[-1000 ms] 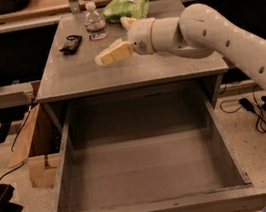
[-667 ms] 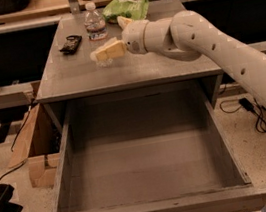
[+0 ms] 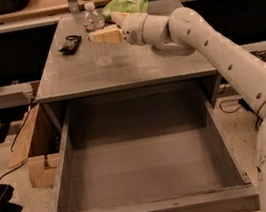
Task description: Place water bottle into top drawer
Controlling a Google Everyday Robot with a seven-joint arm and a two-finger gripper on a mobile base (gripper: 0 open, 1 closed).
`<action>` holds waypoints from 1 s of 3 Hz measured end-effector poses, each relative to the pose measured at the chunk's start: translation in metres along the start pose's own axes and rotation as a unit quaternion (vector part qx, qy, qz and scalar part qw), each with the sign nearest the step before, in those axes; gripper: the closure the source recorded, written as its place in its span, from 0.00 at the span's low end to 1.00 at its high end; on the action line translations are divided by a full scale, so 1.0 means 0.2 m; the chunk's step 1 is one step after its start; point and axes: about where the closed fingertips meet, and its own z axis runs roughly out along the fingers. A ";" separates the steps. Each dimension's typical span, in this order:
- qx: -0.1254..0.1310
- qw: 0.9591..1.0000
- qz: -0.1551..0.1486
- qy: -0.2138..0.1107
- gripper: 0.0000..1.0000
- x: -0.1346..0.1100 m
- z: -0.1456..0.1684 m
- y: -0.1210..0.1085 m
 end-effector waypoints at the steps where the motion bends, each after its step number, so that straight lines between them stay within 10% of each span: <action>1: -0.005 1.000 0.021 -0.010 0.50 -0.04 0.03 -0.03; 3: -0.009 1.000 0.021 -0.011 0.96 -0.05 0.05 -0.01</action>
Offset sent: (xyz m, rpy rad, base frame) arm 0.0076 0.0015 0.0079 0.0355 0.0229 0.0110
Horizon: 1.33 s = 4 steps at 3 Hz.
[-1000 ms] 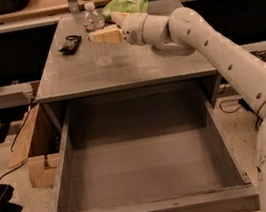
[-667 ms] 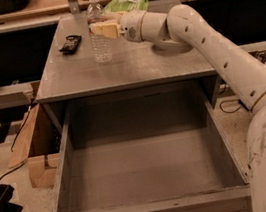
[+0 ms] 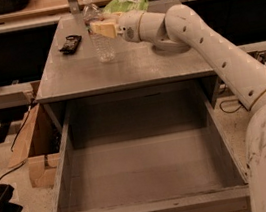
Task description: Place water bottle into top drawer
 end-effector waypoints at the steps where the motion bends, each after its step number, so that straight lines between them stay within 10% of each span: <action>1: -0.001 1.000 0.000 0.000 1.00 0.00 0.01 0.01; 4: 0.027 0.997 -0.066 -0.018 1.00 -0.32 -0.16 0.17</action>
Offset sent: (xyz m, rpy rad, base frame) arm 0.0115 0.0057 0.0162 -0.0131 -0.0322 0.0093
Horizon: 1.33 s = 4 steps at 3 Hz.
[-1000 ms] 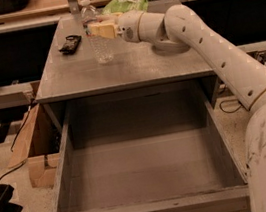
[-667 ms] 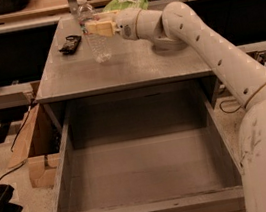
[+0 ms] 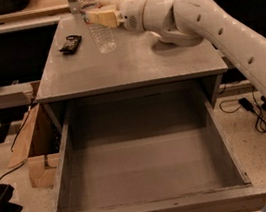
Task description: Place water bottle into top drawer
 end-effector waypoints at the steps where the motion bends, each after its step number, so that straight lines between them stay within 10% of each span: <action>1: 0.048 0.999 -0.016 -0.020 1.00 -0.21 -0.22 0.14; 2: 0.096 0.995 -0.014 -0.019 1.00 -0.24 -0.38 0.30; 4: 0.073 0.996 0.040 -0.009 1.00 0.27 -0.81 0.64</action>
Offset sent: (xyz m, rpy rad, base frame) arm -0.2306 -0.0874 -0.0568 0.0178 0.0687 -0.3508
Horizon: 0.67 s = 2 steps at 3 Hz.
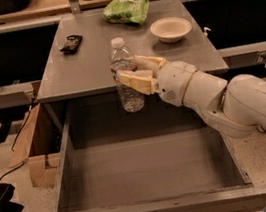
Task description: Place water bottle into top drawer
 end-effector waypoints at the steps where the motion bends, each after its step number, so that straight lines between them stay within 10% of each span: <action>1: -0.001 1.000 0.000 0.000 1.00 0.00 0.00 0.00; 2: -0.018 1.000 0.004 0.000 1.00 0.11 0.02 0.08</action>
Offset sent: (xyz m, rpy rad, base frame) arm -0.0056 0.0169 -0.0375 0.0113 0.0183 0.0472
